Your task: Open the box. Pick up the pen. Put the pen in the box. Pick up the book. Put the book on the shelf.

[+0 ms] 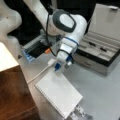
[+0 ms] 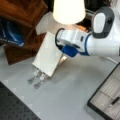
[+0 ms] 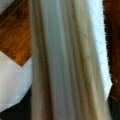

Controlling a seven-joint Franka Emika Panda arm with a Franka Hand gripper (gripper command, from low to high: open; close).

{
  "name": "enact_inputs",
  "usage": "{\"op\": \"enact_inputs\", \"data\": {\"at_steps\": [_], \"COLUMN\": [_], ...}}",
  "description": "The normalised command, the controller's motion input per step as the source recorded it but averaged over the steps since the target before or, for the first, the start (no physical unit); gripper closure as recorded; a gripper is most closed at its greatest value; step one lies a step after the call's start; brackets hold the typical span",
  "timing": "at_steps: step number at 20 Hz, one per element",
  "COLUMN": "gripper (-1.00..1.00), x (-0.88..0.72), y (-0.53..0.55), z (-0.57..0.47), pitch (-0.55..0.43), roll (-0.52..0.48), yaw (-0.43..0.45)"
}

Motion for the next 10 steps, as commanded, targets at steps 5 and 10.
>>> {"op": "enact_inputs", "data": {"at_steps": [5,10], "gripper": [1.0,1.0], "x": [0.03,0.09], "y": [0.08,0.07], "z": [-0.19,-0.18], "pitch": [-0.116,-0.124], "roll": [-0.21,-0.205], "yaw": [0.075,0.071]}}
